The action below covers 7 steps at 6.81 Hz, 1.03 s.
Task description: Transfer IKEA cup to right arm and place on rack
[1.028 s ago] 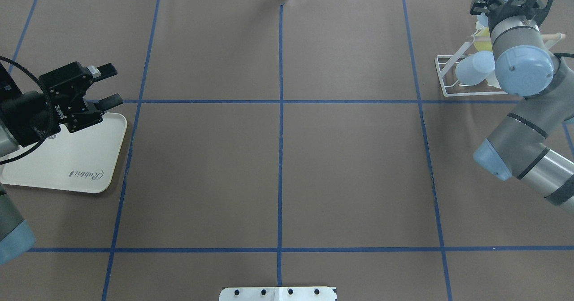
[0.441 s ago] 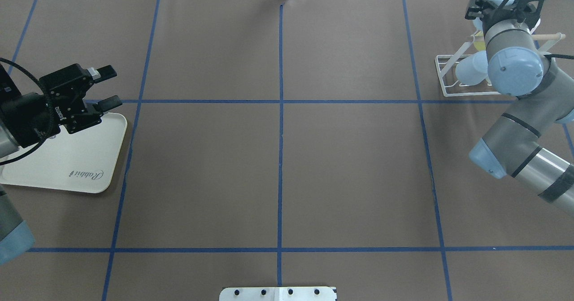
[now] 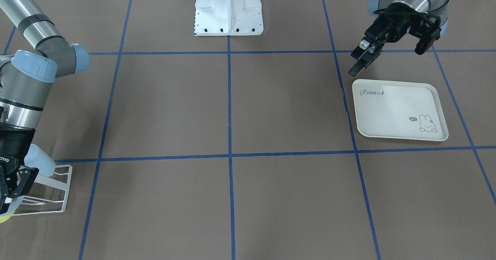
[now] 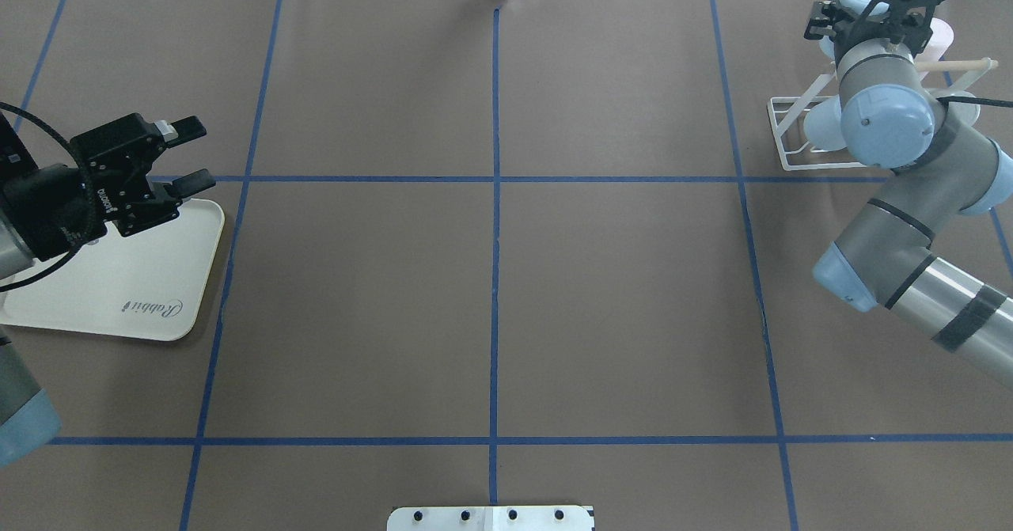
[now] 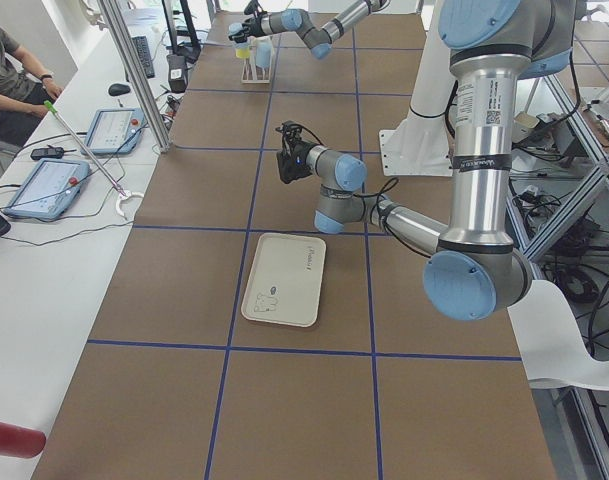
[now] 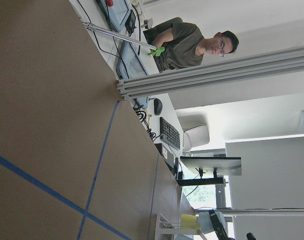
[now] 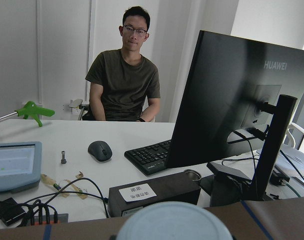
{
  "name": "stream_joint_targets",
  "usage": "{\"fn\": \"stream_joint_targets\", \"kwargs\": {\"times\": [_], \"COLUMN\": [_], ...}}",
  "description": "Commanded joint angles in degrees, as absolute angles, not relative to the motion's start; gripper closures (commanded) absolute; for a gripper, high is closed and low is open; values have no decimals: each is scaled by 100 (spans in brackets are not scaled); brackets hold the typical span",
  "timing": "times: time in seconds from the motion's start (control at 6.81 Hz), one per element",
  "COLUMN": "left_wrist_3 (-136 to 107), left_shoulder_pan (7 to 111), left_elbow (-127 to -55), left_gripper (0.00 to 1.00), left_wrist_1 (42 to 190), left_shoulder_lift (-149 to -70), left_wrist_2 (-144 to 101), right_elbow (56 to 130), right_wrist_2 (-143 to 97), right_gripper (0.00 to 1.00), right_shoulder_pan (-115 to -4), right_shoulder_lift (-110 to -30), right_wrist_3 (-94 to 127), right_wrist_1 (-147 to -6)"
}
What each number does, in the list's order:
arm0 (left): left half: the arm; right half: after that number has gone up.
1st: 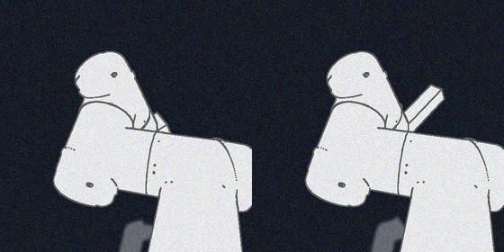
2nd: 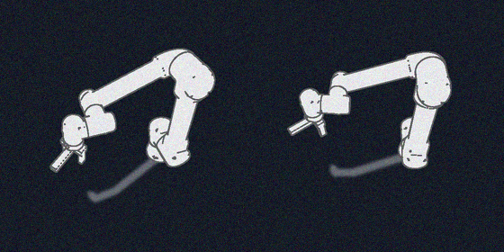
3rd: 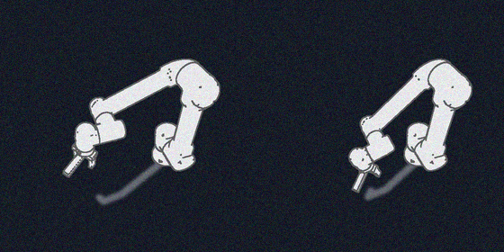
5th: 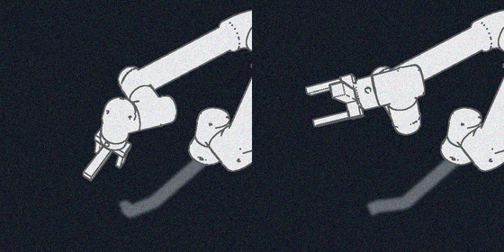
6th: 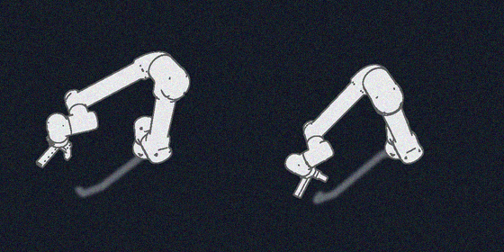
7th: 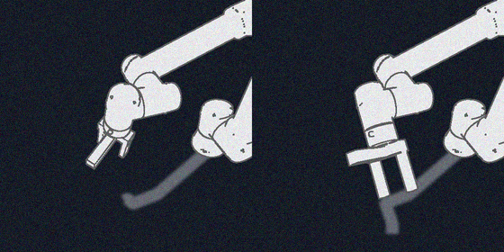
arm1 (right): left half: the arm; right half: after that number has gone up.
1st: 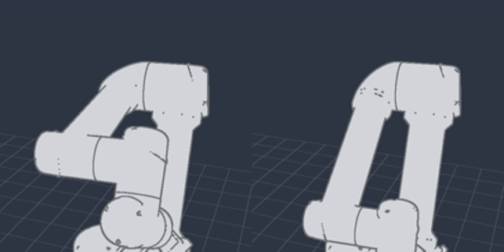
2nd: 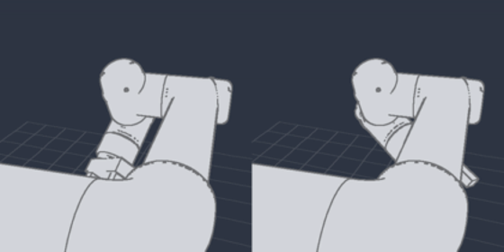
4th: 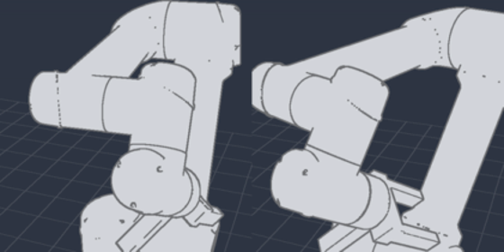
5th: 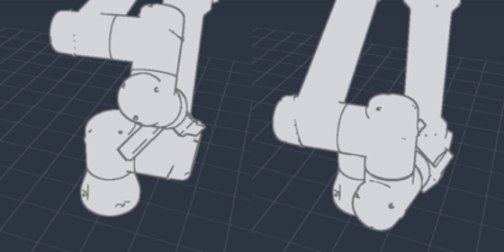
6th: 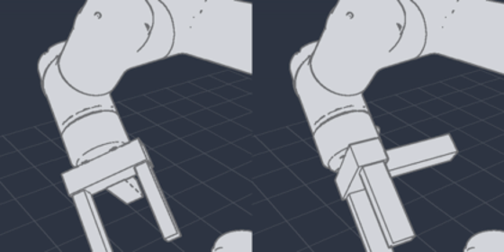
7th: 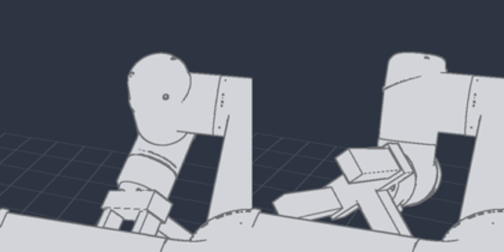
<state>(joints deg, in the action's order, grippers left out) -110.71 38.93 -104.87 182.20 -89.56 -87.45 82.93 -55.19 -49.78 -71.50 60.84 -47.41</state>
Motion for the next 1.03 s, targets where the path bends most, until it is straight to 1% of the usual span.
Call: {"fn": "stream_joint_targets", "kwargs": {"times": [0.0, 0.88], "left_wrist_3": [-11074, -11066], "left_shoulder_pan": [3894, 3885], "left_elbow": [-10485, -10485], "left_gripper": [0, 0], "left_wrist_1": [18220, 18211], "left_shoulder_lift": [-8956, -8974], "left_wrist_2": [-8745, -8745], "right_elbow": [8086, 8068], "right_wrist_2": [-5520, -5528], "right_gripper": [100, 100], "right_shoulder_pan": [-4966, -4904], "right_shoulder_lift": [-7022, -7128], "right_wrist_3": [6100, 6135], "right_wrist_1": [-4720, -4720]}}
